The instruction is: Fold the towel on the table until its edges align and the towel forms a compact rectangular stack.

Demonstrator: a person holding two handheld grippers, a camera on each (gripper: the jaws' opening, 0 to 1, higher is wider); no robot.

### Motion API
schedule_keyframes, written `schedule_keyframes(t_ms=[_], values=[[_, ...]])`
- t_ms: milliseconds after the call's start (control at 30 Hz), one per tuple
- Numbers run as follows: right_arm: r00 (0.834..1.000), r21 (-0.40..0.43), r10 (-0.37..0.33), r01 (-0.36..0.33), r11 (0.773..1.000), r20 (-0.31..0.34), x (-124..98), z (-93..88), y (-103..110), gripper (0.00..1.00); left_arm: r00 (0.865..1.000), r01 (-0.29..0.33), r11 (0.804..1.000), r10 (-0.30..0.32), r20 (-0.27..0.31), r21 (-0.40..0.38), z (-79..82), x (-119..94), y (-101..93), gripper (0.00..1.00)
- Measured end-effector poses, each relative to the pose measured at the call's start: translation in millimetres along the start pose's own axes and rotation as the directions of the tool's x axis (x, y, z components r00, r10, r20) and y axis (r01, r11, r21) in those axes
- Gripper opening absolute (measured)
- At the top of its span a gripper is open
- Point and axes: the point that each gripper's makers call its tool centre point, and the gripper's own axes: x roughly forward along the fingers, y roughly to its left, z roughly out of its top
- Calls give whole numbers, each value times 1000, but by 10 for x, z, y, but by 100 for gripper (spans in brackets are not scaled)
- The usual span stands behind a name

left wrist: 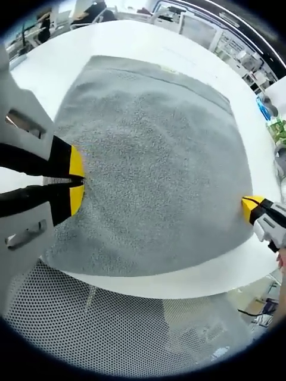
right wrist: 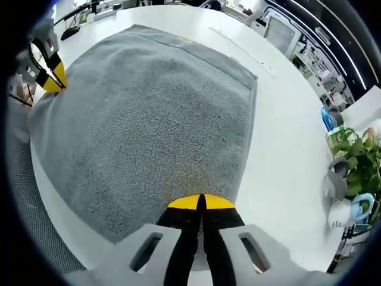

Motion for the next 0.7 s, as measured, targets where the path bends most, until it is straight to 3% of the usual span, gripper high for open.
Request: schedule_keyframes(t_ms=[100, 233, 467, 700], values=[[999, 70, 31, -33, 997, 36, -30, -24, 64, 0, 1000, 9, 1000, -8, 4, -24, -42, -10, 14, 3], [998, 53, 37, -39, 998, 46, -58, -40, 126, 0, 1000, 27, 997, -26, 15, -74, -77, -16, 34, 3], [998, -108, 34, -39, 993, -48, -60, -45, 180, 0, 1000, 7, 999, -8, -27, -39, -73, -7, 8, 3], [992, -223, 37, -63, 973, -119, -62, -64, 210, 0, 999, -29, 997, 27, -31, -78, -102, -27, 2, 2]])
